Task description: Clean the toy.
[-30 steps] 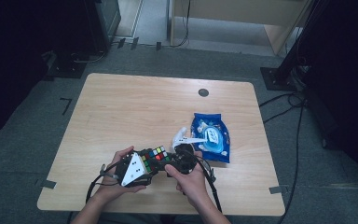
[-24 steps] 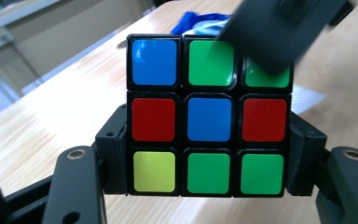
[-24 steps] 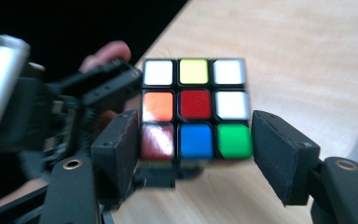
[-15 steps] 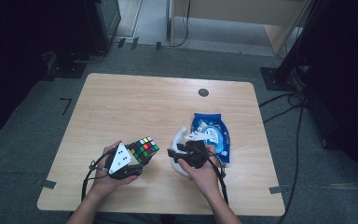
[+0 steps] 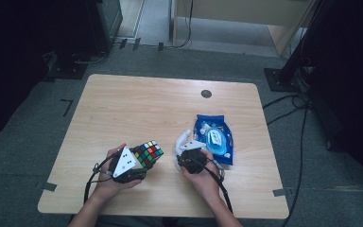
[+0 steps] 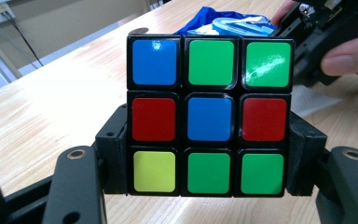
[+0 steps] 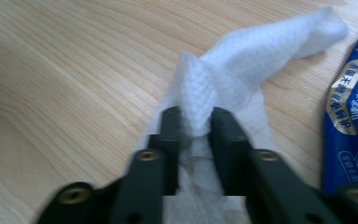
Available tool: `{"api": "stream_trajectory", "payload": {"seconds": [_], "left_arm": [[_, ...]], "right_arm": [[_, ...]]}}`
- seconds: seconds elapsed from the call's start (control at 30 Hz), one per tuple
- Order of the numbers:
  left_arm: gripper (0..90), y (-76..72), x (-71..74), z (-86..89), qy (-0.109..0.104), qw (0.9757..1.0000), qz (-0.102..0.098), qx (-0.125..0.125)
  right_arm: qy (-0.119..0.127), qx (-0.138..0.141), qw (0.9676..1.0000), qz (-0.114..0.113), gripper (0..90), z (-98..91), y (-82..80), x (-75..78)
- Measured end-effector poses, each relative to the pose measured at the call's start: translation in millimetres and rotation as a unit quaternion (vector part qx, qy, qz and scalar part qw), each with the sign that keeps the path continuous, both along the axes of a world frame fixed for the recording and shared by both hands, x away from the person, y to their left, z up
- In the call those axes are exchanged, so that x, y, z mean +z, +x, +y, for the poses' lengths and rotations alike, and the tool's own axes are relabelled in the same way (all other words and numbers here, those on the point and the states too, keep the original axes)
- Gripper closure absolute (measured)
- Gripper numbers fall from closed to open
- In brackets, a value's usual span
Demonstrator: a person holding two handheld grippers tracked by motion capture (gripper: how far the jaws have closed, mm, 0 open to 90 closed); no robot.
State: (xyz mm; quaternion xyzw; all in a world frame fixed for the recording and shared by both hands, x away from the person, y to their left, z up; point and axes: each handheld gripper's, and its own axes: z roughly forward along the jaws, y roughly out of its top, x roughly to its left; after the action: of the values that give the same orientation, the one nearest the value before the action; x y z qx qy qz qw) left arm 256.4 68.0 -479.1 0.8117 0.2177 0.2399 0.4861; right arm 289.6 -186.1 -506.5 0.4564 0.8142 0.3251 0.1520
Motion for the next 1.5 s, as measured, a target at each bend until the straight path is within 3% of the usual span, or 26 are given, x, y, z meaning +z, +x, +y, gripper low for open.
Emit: {"api": "stream_trajectory", "payload": {"seconds": [0.07,0.13,0.2,0.3,0.4,0.47,0.57,0.73,0.83,0.87,0.97,1.17,1.33,1.43,1.5], "left_arm": [[34.0,-0.5,-0.3,-1.2,0.001,1.0,0.001,-0.003],[34.0,-0.8,-0.9,-2.3,0.0,1.0,0.003,-0.005],[34.0,-1.1,-1.7,-3.9,0.0,0.9999,0.004,-0.01],[34.0,-3.9,-2.9,-9.0,0.003,0.9997,0.004,-0.024],[34.0,-7.9,-3.1,-14.8,0.006,0.9993,0.002,-0.036],[34.0,-8.6,-4.2,-16.7,0.01,0.9992,0.003,-0.039],[34.0,-9.0,-5.1,-17.7,0.012,0.999,0.004,-0.042],[34.0,-9.7,-6.0,-19.7,0.01,0.999,0.006,-0.043],[34.0,-9.1,-5.3,-17.9,0.011,0.9991,0.002,-0.04],[34.0,-8.4,-4.5,-16.3,0.01,0.9993,0.001,-0.036],[34.0,-5.6,-2.5,-10.0,0.005,0.9998,-0.001,-0.02],[34.0,-1.1,2.1,1.0,-0.012,0.9999,0.002,-0.008],[34.0,-5.3,1.3,-5.0,-0.013,0.9995,0.002,-0.029],[34.0,-8.5,-0.9,-13.5,-0.002,0.9993,0.0,-0.038],[34.0,-9.5,-3.3,-17.6,0.003,0.9991,0.004,-0.042]], "right_arm": [[0.021,0.005,0.9998,0.005,87.2,-2.7,-0.2,2.5],[0.066,0.013,0.9977,-0.011,88.0,-5.9,-3.2,10.6],[0.148,0.04,0.9877,-0.033,88.1,-9.3,-7.3,24.0],[0.219,0.062,0.9716,-0.066,88.1,-7.4,-15.7,42.5],[0.243,0.074,0.9645,-0.072,88.3,-1.9,-20.1,48.1],[0.245,0.073,0.9639,-0.073,88.6,1.1,-21.2,48.0],[0.273,0.077,0.9575,-0.054,88.7,1.4,-21.1,48.1],[0.298,0.104,0.9476,-0.046,88.7,8.6,-27.4,58.0],[0.291,0.126,0.9468,-0.052,88.6,15.0,-32.6,65.9],[0.285,0.127,0.9486,-0.053,88.6,15.9,-33.7,67.6],[0.286,0.131,0.9482,-0.046,88.6,14.2,-33.3,67.0],[0.266,0.102,0.9578,-0.038,88.6,6.6,-26.4,58.6],[0.256,0.07,0.9634,-0.033,88.4,1.7,-20.9,51.2],[0.264,0.058,0.9622,-0.03,88.4,-0.1,-19.4,49.4],[0.272,0.071,0.9591,-0.037,88.3,1.1,-21.0,50.4]]}}
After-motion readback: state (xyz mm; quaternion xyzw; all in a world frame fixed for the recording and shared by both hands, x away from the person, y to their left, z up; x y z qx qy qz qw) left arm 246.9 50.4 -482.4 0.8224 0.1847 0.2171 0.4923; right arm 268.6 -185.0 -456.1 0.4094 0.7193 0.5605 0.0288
